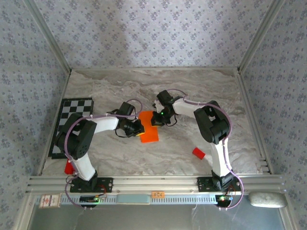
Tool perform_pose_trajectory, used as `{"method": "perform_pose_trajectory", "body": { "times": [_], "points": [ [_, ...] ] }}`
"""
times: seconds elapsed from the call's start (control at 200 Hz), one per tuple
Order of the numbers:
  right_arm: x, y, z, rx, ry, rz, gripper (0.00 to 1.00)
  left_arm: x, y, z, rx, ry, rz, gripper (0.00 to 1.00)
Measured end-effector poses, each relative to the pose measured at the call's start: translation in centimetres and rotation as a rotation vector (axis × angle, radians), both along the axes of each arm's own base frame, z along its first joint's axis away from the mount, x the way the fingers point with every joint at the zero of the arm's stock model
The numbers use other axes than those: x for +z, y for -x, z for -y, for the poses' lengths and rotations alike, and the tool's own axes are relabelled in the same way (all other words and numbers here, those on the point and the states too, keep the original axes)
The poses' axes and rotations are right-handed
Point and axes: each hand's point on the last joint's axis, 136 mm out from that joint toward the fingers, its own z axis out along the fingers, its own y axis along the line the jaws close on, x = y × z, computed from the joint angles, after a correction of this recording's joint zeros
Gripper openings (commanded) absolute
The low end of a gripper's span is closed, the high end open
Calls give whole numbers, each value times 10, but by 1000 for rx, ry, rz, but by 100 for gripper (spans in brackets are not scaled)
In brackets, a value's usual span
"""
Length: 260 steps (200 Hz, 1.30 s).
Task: Fold a paper plane with a square sheet of paper (pick it up from the middle)
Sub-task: First fold the square sheet of paper in half at the center of the table.
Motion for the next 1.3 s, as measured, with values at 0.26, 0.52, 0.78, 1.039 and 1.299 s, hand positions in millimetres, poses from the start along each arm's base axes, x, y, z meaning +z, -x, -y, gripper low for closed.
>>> {"method": "perform_pose_trajectory", "body": {
  "times": [0.26, 0.52, 0.78, 1.039, 1.299],
  "points": [
    [0, 0, 0, 0, 1, 0, 6, 6, 17, -35, 36, -56, 6, 11],
    [0, 0, 0, 0, 1, 0, 6, 40, 7, 3, 10, 86, 86, 11],
    [0, 0, 0, 0, 1, -1, 6, 23, 6, 20, -6, 90, 45, 11],
    [-1, 0, 0, -4, 4, -8, 6, -1, 18, 8, -4, 52, 24, 11],
    [-1, 0, 0, -7, 6, -12, 6, 4, 31, -17, -4, -2, 46, 11]
  ]
}}
